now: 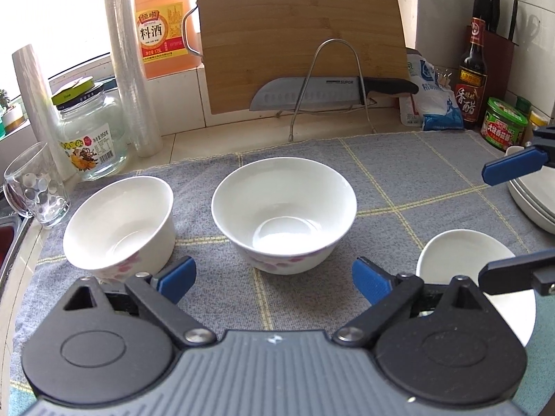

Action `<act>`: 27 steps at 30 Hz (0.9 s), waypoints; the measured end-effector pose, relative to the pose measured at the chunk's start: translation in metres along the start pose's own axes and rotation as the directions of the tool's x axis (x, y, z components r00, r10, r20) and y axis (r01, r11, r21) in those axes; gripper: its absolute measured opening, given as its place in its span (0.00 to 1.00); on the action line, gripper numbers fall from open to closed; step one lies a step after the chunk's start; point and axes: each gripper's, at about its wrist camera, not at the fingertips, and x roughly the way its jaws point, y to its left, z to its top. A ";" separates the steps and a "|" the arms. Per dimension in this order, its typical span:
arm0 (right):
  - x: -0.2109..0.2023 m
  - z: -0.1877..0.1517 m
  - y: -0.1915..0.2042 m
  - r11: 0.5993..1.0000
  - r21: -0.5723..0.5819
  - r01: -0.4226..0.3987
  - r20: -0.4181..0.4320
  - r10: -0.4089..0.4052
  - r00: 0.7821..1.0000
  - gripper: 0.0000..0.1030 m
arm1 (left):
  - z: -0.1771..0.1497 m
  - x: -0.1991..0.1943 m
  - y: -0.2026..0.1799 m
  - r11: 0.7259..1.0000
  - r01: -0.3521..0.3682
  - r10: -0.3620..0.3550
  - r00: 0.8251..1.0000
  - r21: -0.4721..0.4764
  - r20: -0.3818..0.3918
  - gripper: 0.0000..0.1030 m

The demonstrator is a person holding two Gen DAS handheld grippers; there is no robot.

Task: Organize plates and bowls
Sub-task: 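Move the right tool to a white bowl and grasp its rim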

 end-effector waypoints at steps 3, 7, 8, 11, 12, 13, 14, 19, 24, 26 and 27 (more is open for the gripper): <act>0.009 0.009 -0.003 1.000 -0.004 0.007 0.000 -0.007 1.000 1.00 | 0.000 0.007 0.001 1.000 -0.004 0.004 1.000 0.016 0.000 0.95; 0.023 0.023 -0.006 1.000 -0.027 0.002 -0.012 -0.003 1.000 1.00 | -0.001 0.017 0.003 1.000 0.011 -0.011 1.000 0.023 -0.004 0.95; 0.027 0.026 -0.007 1.000 -0.028 0.000 -0.016 -0.001 1.000 1.00 | -0.001 0.018 0.004 1.000 0.015 -0.015 1.000 0.025 -0.004 0.95; 0.041 0.034 -0.011 1.000 -0.013 -0.010 -0.043 0.009 0.999 1.00 | -0.001 0.022 0.004 0.999 0.014 -0.015 1.000 0.042 0.004 0.95; 0.047 0.038 -0.012 1.000 -0.010 -0.006 -0.058 0.005 0.998 1.00 | -0.001 0.022 0.004 0.999 0.014 -0.014 1.000 0.046 0.009 0.95; 0.052 0.041 -0.012 1.000 -0.014 -0.007 -0.067 0.006 0.998 1.00 | -0.001 0.023 0.005 0.999 0.017 -0.017 1.000 0.049 0.013 0.95; 0.056 0.043 -0.012 1.000 -0.018 -0.010 -0.071 0.009 0.997 1.00 | 0.000 0.023 0.005 0.998 0.023 -0.023 1.000 0.051 0.013 0.95; 0.077 0.055 -0.014 0.999 -0.016 -0.052 -0.096 0.050 0.994 1.00 | 0.003 0.026 0.004 0.997 0.044 -0.046 0.998 0.067 0.033 0.95; 0.099 0.068 -0.016 0.997 -0.005 -0.083 -0.123 0.081 0.989 1.00 | 0.005 0.031 0.003 0.996 0.052 -0.055 0.998 0.078 0.041 0.95; 0.107 0.072 -0.018 0.995 -0.002 -0.099 -0.130 0.098 0.987 1.00 | 0.006 0.032 0.002 0.995 0.053 -0.057 0.997 0.080 0.048 0.95; 0.110 0.074 -0.018 0.994 0.001 -0.110 -0.133 0.109 0.985 1.00 | 0.006 0.032 0.003 0.995 0.052 -0.056 0.997 0.079 0.049 0.95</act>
